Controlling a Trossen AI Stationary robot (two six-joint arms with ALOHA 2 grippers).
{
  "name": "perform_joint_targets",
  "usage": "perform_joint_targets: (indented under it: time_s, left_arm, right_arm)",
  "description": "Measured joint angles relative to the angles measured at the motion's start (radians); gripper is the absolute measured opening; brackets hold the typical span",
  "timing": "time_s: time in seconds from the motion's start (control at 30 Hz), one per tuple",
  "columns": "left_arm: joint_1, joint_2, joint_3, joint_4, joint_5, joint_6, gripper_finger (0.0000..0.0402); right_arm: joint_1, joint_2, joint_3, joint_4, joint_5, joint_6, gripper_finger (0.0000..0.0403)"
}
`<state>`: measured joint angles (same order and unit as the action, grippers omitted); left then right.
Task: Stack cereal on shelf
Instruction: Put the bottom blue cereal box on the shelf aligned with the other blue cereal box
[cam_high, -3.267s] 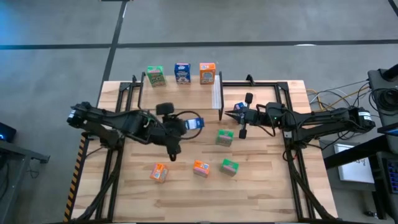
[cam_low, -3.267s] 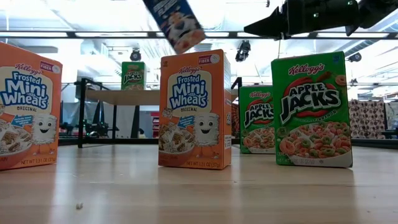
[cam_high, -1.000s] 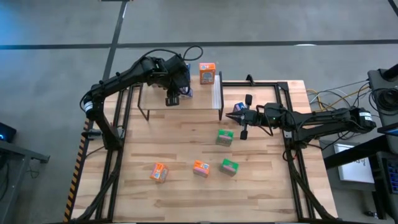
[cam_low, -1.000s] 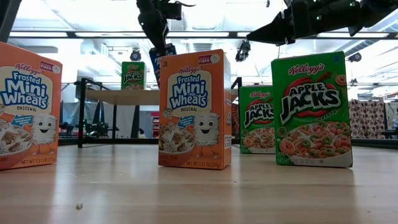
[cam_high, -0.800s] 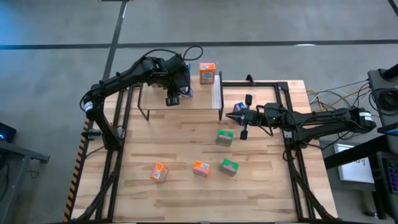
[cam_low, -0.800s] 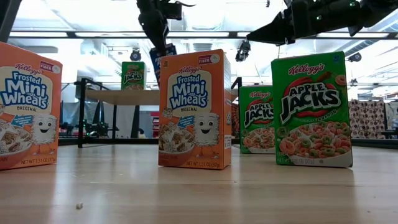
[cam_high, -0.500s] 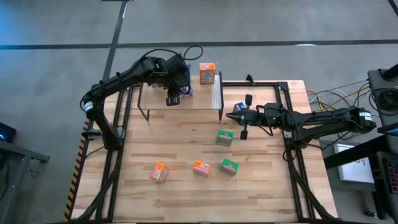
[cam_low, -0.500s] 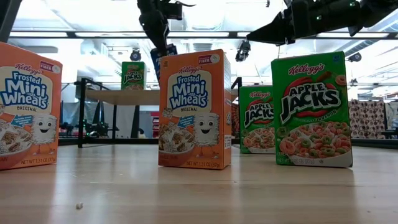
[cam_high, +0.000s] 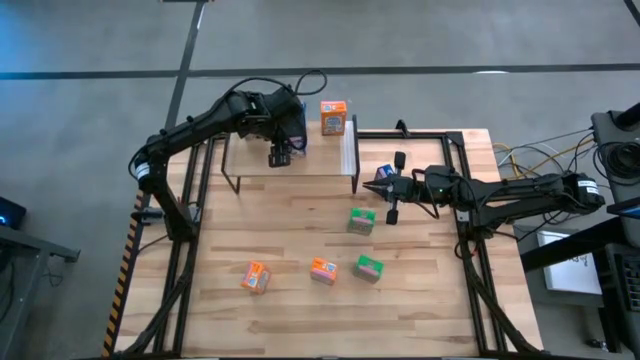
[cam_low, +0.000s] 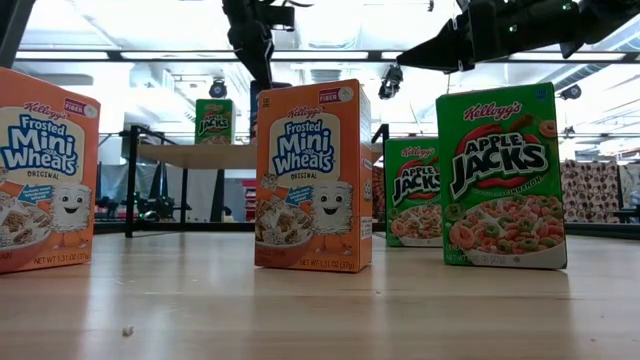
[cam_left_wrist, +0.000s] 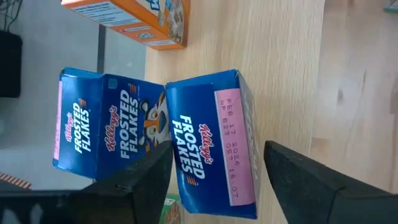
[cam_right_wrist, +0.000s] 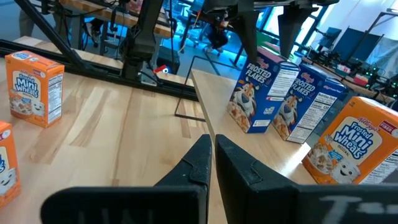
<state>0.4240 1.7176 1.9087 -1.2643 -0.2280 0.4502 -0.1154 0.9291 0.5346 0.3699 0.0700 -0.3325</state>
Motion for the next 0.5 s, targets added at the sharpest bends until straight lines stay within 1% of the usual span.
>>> perform_joint_targets:
  time_s: [0.2, 0.4, 0.5]
  left_arm:
    - [-0.001, -0.020, 0.008, -0.018, -0.001, 0.008, 0.0237]
    - [-0.008, -0.056, 0.058, -0.022, -0.001, -0.073, 0.0237]
    - [-0.019, -0.087, 0.060, -0.018, 0.000, -0.101, 0.0237]
  right_arm:
    - [0.000, 0.000, 0.000, -0.004, 0.000, 0.000, 0.0013]
    - [0.000, 0.000, 0.000, -0.005, 0.000, 0.000, 0.0013]
    - [0.000, 0.000, 0.000, -0.004, 0.000, 0.000, 0.0013]
